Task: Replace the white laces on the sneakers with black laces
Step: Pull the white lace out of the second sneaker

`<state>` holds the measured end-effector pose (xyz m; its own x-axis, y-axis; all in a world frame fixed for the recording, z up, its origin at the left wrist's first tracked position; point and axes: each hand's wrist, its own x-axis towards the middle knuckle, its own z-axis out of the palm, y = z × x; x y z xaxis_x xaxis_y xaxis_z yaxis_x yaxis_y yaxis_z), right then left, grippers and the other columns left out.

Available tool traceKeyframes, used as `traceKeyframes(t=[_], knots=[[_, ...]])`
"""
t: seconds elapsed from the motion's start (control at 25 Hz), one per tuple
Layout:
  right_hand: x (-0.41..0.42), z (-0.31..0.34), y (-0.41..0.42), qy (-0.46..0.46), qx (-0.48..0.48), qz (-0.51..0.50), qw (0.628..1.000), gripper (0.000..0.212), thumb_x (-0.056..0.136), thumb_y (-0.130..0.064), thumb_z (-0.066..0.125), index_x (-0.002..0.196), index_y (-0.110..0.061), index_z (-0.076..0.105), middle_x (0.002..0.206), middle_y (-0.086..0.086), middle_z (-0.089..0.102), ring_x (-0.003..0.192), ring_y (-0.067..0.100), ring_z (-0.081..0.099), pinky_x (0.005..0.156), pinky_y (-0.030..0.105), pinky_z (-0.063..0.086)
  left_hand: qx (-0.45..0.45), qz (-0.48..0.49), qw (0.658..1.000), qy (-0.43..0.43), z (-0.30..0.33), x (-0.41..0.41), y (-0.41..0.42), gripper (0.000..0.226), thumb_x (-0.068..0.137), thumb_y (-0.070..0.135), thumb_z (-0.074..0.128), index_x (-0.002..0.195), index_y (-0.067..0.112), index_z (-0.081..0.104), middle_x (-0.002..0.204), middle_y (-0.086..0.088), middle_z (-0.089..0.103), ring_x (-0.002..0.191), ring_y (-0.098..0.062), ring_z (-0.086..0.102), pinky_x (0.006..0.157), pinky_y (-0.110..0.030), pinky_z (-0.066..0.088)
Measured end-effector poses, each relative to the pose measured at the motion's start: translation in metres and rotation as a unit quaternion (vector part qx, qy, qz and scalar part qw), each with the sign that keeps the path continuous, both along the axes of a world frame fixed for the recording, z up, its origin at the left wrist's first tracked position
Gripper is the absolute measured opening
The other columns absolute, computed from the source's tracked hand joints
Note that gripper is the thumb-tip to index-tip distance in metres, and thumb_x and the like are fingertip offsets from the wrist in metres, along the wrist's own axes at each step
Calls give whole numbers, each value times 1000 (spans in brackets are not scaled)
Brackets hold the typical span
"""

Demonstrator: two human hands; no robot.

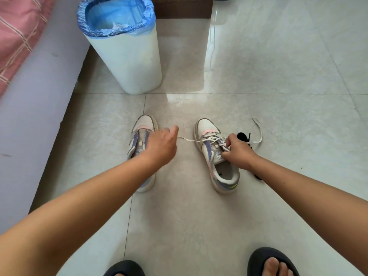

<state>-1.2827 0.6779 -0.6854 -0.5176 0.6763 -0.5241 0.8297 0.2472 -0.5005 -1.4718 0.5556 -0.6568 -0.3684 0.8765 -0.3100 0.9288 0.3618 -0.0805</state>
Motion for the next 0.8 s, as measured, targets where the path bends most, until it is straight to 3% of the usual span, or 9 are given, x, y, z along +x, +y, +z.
traceKeyframes(t=[0.12, 0.24, 0.4, 0.52, 0.56, 0.68, 0.76, 0.8], knots=[[-4, 2, -6, 36, -127, -67, 989, 27, 83, -28, 65, 93, -15, 43, 71, 4, 49, 56, 16, 43, 48, 26, 35, 68, 21, 983, -168, -2, 45, 11, 47, 92, 26, 44, 136, 12, 36, 127, -11, 45, 117, -30, 45, 97, -38, 33], [-11, 2, -9, 105, -207, -169, 958, 25, 90, -33, 60, 90, -12, 46, 63, 3, 44, 48, 14, 37, 46, 24, 29, 14, 49, 970, -237, -8, 70, 14, 48, 93, 32, 46, 132, 5, 37, 132, -14, 41, 121, -32, 44, 96, -39, 36], [-23, -1, -8, 178, -310, -318, 878, 20, 94, -13, 54, 75, -13, 49, 62, 2, 41, 51, 11, 37, 49, 22, 31, -49, 153, 954, -252, -25, 71, 9, 42, 95, 24, 43, 128, -1, 34, 133, -22, 43, 118, -38, 48, 90, -39, 40], [-25, 3, 6, 226, -419, -410, 778, 20, 94, -16, 50, 74, -12, 51, 69, 4, 51, 64, 15, 47, 63, 25, 42, -66, 151, 966, -202, -31, 66, 6, 37, 97, 30, 40, 124, 5, 40, 124, -16, 56, 113, -35, 55, 81, -35, 41], [-23, 5, 11, 230, -438, -404, 769, 19, 93, -18, 49, 75, -12, 51, 70, 4, 54, 68, 18, 50, 69, 28, 44, -69, 136, 973, -175, -31, 65, 4, 36, 97, 30, 40, 123, 6, 40, 123, -14, 58, 112, -34, 56, 80, -34, 41], [-16, 11, 18, 169, -430, -266, 846, 17, 91, -17, 54, 74, -15, 53, 66, 0, 54, 65, 16, 55, 74, 31, 46, -76, 113, 980, -143, -33, 56, 1, 34, 98, 31, 41, 122, 7, 42, 121, -13, 59, 110, -33, 57, 75, -33, 38], [-14, 12, 23, 104, -341, -159, 921, 20, 87, -2, 58, 72, -15, 52, 68, 3, 53, 58, 13, 55, 66, 29, 47, -84, 113, 981, -134, -33, 45, 0, 33, 98, 29, 41, 122, 7, 43, 121, -13, 58, 110, -33, 57, 75, -32, 37], [-12, 11, 27, 56, -245, -98, 963, 21, 85, 3, 56, 74, -14, 53, 73, 6, 54, 60, 15, 53, 62, 29, 46, -91, 108, 982, -124, -32, 41, 0, 33, 98, 28, 40, 122, 6, 43, 122, -13, 58, 110, -33, 56, 75, -32, 36]])
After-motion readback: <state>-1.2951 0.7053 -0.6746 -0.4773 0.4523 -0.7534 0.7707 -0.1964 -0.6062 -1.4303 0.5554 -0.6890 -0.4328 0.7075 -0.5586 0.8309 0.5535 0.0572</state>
